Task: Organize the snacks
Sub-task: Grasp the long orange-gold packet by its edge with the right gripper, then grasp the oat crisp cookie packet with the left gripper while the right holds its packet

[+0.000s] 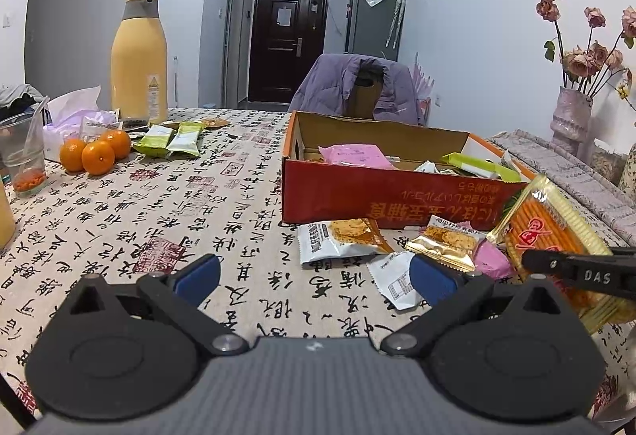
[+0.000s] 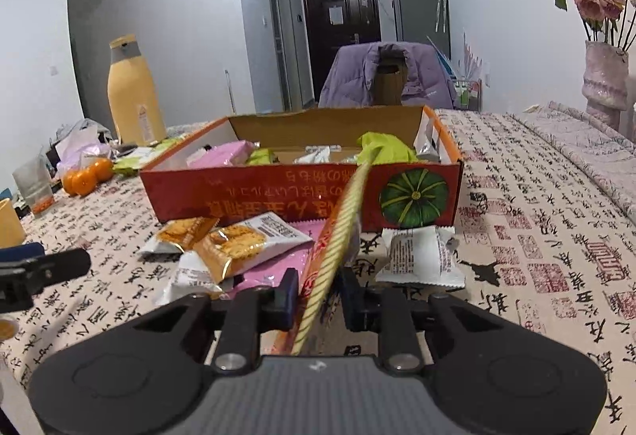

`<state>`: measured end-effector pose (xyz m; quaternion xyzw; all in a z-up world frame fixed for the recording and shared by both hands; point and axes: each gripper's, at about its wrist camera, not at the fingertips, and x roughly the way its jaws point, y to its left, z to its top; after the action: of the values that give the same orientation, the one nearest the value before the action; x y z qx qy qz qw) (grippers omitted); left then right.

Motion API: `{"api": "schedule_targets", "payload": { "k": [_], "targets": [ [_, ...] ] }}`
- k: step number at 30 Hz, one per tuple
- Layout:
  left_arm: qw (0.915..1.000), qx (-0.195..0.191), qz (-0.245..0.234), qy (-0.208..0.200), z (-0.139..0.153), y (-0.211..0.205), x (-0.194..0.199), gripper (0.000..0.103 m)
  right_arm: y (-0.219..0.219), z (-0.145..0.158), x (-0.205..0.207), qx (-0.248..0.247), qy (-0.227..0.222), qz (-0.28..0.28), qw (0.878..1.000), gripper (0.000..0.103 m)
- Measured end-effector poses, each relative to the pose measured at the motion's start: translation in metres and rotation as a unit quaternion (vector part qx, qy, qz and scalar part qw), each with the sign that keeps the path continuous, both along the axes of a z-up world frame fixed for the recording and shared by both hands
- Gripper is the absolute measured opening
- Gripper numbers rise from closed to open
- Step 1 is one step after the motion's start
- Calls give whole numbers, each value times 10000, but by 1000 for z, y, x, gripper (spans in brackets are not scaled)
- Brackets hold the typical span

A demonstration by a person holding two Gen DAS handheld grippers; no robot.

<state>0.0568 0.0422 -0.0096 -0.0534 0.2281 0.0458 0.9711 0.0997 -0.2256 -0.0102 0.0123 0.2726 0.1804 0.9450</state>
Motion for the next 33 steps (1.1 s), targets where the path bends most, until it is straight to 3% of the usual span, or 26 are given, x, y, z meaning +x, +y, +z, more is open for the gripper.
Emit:
{"api": "schedule_targets", "payload": {
  "k": [9, 20, 33],
  "targets": [
    [9999, 59, -62, 67, -3, -7, 4, 103, -14, 11, -9, -82, -291, -144, 9994, 18],
    [9997, 156, -116, 111, -4, -17, 9, 103, -19, 6, -5, -590, -382, -204, 9973, 18],
    [9989, 363, -273, 132, 1, -33, 26, 103, -21, 2, -3, -414, -463, -140, 9980, 17]
  ]
}}
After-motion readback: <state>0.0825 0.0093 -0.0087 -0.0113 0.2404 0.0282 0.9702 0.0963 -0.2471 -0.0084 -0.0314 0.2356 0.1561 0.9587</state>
